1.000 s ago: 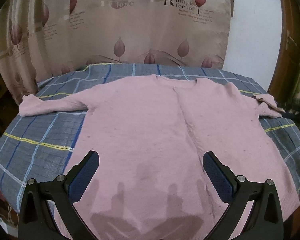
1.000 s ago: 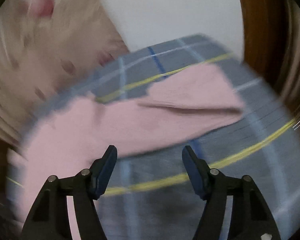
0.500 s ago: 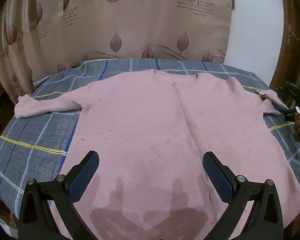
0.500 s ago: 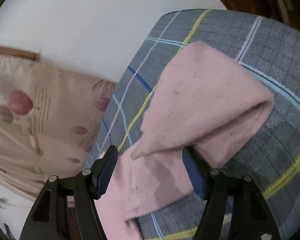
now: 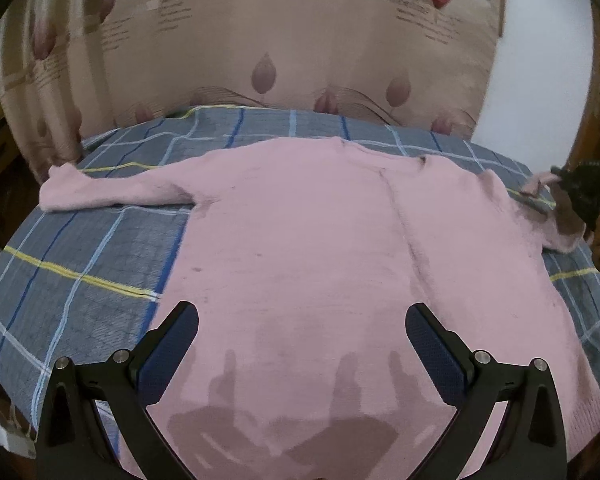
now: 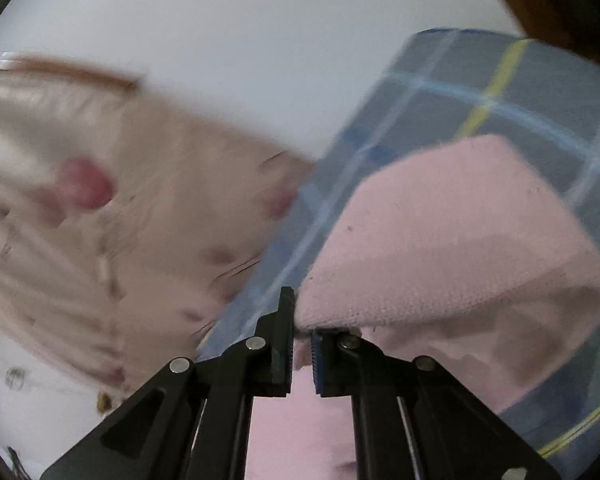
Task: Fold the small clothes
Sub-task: 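Lift the sleeve with the right tool, lay it across the body, open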
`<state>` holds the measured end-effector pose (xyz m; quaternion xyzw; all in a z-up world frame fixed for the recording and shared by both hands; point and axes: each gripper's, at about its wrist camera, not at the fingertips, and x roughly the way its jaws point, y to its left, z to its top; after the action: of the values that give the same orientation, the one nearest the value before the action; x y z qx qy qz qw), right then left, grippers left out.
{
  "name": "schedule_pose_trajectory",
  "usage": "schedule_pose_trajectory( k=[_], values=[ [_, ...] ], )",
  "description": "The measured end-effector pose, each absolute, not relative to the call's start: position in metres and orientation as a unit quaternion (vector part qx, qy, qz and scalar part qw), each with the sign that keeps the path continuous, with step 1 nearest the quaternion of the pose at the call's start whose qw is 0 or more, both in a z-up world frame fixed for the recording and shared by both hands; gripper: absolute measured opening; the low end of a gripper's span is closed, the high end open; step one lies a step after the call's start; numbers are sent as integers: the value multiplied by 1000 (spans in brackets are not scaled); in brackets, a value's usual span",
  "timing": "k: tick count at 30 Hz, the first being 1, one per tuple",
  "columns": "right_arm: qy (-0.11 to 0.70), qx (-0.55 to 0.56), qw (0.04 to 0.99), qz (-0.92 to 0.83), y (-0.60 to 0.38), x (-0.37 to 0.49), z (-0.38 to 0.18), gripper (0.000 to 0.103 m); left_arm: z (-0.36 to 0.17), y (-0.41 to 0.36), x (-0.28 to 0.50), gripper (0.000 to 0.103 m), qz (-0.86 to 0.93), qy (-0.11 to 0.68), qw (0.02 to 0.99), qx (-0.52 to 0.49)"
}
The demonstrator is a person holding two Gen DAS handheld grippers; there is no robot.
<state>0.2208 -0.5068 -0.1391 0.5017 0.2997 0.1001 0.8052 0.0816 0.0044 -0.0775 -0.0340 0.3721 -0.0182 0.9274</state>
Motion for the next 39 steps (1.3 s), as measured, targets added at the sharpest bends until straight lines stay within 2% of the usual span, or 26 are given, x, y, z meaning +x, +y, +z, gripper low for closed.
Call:
schedule_pose_trajectory(
  k=[8, 19, 30, 39],
  values=[
    [294, 535, 750, 255, -343, 258, -120, 9, -81, 37, 74, 103, -13, 376, 924, -66],
    [375, 533, 694, 306, -172, 296, -173, 9, -91, 65, 65, 103, -23, 371, 926, -69],
    [399, 516, 688, 318, -123, 314, -186, 9, -107, 89, 67, 103, -26, 383, 918, -104],
    [469, 457, 701, 283, -109, 305, -222, 10, -106, 100, 68, 103, -20, 376, 919, -115]
  ],
)
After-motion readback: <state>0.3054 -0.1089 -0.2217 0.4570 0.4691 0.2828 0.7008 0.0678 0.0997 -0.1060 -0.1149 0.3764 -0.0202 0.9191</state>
